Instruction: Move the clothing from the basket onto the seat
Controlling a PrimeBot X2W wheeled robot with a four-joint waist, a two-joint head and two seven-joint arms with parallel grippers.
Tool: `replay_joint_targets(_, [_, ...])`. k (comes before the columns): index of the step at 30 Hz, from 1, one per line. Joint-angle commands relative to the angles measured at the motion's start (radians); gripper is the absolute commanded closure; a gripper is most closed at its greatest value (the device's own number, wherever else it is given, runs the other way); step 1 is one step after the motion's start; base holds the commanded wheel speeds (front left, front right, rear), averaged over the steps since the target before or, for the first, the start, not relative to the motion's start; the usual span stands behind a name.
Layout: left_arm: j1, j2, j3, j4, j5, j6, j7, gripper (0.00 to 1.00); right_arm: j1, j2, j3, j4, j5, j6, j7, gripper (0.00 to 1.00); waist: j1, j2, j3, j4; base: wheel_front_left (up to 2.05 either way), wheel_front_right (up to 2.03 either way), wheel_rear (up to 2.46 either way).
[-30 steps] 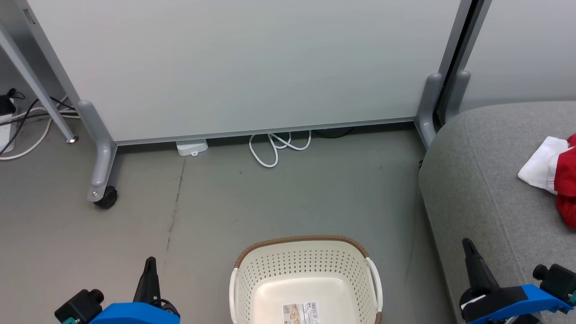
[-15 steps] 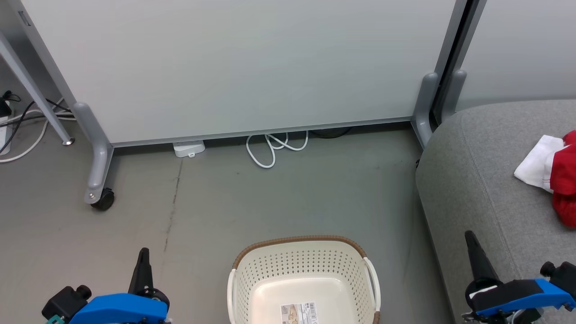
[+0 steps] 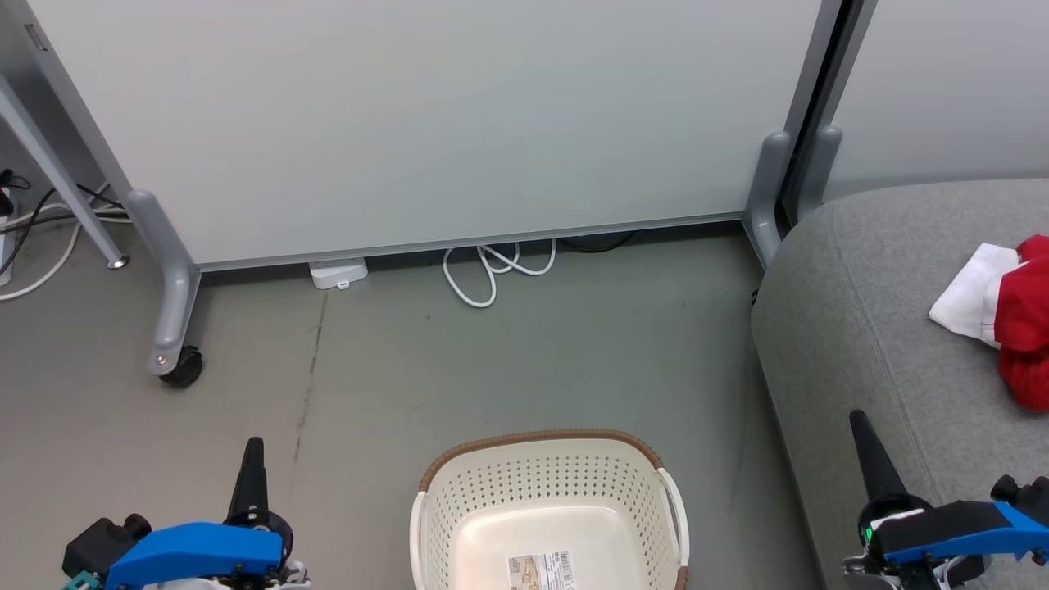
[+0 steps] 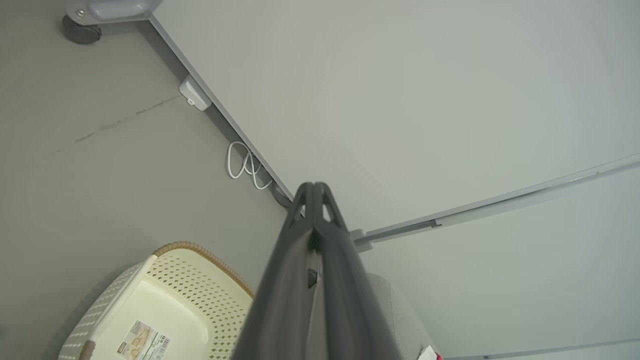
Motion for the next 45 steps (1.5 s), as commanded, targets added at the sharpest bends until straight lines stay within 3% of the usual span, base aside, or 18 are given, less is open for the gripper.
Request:
replay_joint_targets(1, [-0.026, 0.001, 0.006, -0.015, -0.015, -0.002, 0.004, 1.00, -0.024, -0.008, -0.002, -0.011, 0.018, 0.000, 0.001, 1.00, -0.0001, 0.0000, 0.000, 0.000, 0.00, 0.00, 0.00])
replay_joint_targets(45, [-0.054, -0.001, 0.061, -0.082, -0.370, -0.003, 0.105, 1.00, -0.052, -0.011, -0.014, -0.012, 0.403, 0.001, 0.056, 1.00, -0.0001, 0.0000, -0.004, -0.030, 0.00, 0.00, 0.00])
